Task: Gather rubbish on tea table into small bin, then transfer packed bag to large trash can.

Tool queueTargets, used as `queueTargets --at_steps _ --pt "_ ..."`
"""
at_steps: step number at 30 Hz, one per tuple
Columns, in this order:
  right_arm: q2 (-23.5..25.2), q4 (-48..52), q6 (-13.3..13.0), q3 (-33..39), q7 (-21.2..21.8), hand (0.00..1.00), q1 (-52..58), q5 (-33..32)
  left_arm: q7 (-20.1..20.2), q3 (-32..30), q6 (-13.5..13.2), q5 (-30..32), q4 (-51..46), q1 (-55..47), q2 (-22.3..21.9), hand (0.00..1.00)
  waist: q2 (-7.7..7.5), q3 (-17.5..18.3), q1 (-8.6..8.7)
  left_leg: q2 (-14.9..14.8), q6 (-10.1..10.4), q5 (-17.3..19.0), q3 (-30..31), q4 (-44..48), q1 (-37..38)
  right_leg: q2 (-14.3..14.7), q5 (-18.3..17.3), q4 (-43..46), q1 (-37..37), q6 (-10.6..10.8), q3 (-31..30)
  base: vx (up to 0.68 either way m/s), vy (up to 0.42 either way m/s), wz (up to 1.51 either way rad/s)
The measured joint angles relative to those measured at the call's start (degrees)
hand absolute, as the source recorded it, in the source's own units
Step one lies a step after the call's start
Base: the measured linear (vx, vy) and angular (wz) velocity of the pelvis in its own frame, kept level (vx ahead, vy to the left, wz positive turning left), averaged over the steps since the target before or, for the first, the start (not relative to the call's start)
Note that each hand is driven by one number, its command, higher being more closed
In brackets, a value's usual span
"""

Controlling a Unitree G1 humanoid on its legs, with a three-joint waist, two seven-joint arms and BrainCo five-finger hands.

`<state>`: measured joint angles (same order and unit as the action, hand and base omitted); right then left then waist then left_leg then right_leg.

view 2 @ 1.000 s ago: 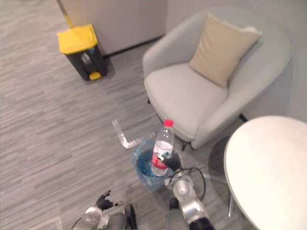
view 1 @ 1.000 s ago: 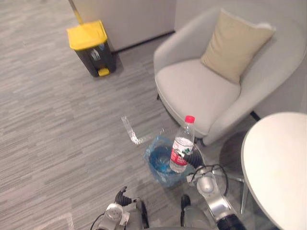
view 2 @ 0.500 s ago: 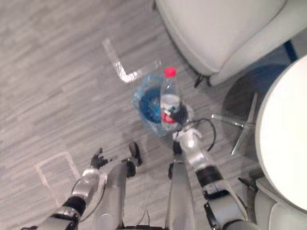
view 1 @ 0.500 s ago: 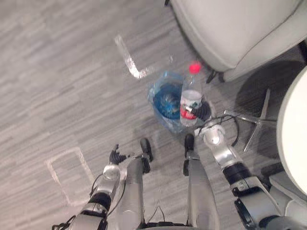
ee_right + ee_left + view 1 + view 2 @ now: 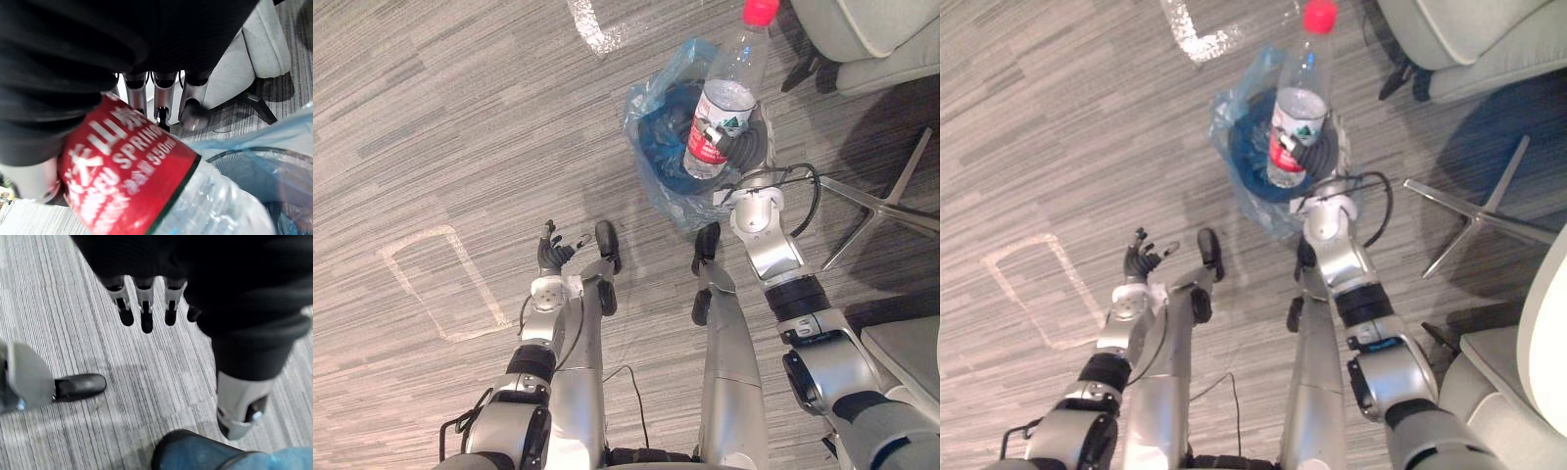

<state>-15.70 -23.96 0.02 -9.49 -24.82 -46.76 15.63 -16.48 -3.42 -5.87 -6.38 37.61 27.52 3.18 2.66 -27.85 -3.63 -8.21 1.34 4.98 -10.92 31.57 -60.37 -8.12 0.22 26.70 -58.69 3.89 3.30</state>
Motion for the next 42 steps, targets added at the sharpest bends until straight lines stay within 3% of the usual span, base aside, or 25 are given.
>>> queueTargets --at_steps 7,11,18,25,30,36,37,42 --pt "4.5 -2.5 0.42 -0.07 0.08 0.0 1.8 0.61 -0.19 0.02 0.0 0.06 0.13 0.41 -0.3 0.0 -0.09 0.07 0.12 -0.16 0.7 -1.04 0.24 -1.33 0.21 0.04 -0.25 0.07 -0.23 -0.4 0.87 0.03 -0.013 0.03" --pt "4.99 -4.3 0.41 -0.58 0.18 0.0 2.67 4.05 -0.23 0.04 -0.01 0.12 0.3 0.44 -1.75 0.0 -0.2 0.19 0.12 -0.24 0.72 -1.16 0.25 -1.35 0.99 0.08 -0.29 0.23 0.45 -0.47 0.92 0.0 0.0 0.0" --pt "5.58 -5.8 0.26 -4.52 1.29 0.0 4.6 12.29 -0.29 0.19 -0.05 0.62 2.75 0.43 -1.93 0.0 -1.84 1.3 0.32 -0.76 0.76 -1.3 0.15 -1.5 1.94 0.28 -0.21 0.11 1.62 -0.67 1.41 0.0 -0.003 0.01" --pt "5.63 -13.54 0.37 -9.24 2.36 0.0 3.11 20.59 -0.63 0.12 -1.0 0.81 4.81 1.1 -1.65 0.0 -2.41 1.91 0.17 -0.9 0.88 -2.08 -0.02 -2.91 2.39 0.3 0.12 -1.02 2.16 -1.05 2.09 0.0 -0.005 0.02" --pt "5.48 -20.43 1.18 -11.04 2.58 0.0 -0.15 22.74 -1.05 0.03 -1.21 0.63 5.82 1.47 -1.5 0.0 -2.4 1.91 0.21 -0.64 1.29 -2.96 0.42 -4.41 1.82 0.2 0.04 -1.14 1.25 -1.2 2.6 0.01 -0.021 0.06" --pt "5.59 -28.79 3.43 -10.21 2.46 0.0 -5.08 23.25 -1.69 -1.22 -1.79 -1.22 6.53 4.21 -1.68 0.0 -2.36 2.14 0.18 0.66 1.72 -5.87 1.97 -6.8 -3.59 -0.93 -0.22 0.13 -4.85 -1.87 4.15 0.01 -0.016 0.18" --pt "5.6 -29.21 3.67 -9.78 2.47 1.0 -5.2 23.25 -1.9 -1.2 -1.99 -1.55 6.52 4.37 -1.69 0.0 -2.35 2.14 0.03 0.75 1.7 -6.08 2.11 -6.99 -3.82 -0.99 -0.33 0.33 -5.16 -2.03 4.29 0.01 -0.016 0.36" --pt "5.6 -31.83 4.73 -8.37 2.33 1.0 -6.93 23.19 -2.29 -1.2 -3.07 -2.94 6.07 4.87 -1.63 0.0 -2.35 2.14 -0.32 1.78 2.47 -6.92 3.53 -8.59 -6.68 -2.45 -2.13 3.69 -8.96 -2.69 5.79 -0.01 -0.021 0.27"
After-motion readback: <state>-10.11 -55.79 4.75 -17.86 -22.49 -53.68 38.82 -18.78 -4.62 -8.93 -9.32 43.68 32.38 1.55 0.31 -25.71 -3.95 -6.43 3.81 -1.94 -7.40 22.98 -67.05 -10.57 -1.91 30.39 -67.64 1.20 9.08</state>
